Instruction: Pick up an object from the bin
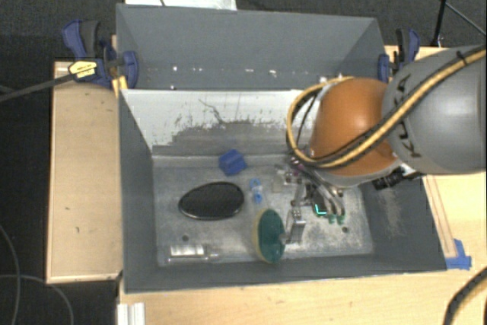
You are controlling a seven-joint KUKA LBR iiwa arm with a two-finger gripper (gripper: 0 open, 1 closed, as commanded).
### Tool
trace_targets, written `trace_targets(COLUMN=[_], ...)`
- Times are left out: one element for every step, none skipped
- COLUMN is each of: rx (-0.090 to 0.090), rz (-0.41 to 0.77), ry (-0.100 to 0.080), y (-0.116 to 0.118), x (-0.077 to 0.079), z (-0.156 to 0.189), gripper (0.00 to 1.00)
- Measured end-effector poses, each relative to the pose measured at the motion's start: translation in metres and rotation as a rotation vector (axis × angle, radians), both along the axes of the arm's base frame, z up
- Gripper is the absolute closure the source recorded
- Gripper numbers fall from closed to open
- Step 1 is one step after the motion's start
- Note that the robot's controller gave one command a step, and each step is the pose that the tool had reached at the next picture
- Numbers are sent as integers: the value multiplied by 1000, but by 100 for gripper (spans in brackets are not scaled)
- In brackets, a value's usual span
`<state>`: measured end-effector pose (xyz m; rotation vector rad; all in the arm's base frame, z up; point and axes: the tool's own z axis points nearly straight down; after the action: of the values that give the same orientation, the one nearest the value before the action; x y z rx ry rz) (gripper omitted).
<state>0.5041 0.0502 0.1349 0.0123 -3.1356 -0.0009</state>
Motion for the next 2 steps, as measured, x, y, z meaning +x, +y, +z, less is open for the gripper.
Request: trace_targets(rx=[0, 3], rz=[517, 516], ry=[-28, -37], y=[2, 5], x=[-17, -15], z=[-61, -57], gripper=[0, 100])
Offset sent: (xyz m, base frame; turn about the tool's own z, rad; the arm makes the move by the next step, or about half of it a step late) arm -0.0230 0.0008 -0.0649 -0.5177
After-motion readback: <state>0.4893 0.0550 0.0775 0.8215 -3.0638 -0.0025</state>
